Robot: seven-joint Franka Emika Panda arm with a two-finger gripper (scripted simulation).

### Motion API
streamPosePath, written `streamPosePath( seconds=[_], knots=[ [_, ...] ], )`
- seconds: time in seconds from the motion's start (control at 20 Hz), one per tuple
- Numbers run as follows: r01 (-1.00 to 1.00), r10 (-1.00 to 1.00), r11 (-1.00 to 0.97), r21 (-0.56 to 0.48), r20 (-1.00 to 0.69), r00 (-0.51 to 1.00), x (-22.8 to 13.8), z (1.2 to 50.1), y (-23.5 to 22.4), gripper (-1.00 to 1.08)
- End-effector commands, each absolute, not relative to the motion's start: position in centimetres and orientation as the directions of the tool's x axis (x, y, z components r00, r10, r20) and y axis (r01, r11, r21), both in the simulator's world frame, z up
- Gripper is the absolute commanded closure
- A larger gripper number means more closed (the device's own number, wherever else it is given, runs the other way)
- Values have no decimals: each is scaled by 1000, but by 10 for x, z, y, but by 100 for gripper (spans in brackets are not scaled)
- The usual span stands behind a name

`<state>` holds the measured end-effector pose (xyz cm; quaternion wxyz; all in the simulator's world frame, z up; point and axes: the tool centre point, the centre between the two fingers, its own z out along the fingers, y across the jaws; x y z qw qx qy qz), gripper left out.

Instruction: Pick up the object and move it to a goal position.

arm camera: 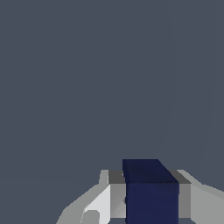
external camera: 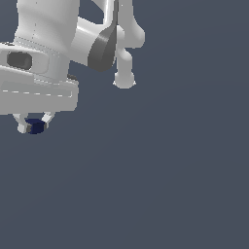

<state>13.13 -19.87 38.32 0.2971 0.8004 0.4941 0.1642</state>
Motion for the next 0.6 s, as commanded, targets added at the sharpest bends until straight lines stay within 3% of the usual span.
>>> streamPosePath(
  seconds=[0.0,0.25,0.55],
  knots=[
    [653,886,-317,688,-31,463,127,424,-217,108],
    [595,882,-294,748,-27,471,117,478,-239,108],
    [569,880,-284,772,-25,474,111,500,-247,108]
  ],
)
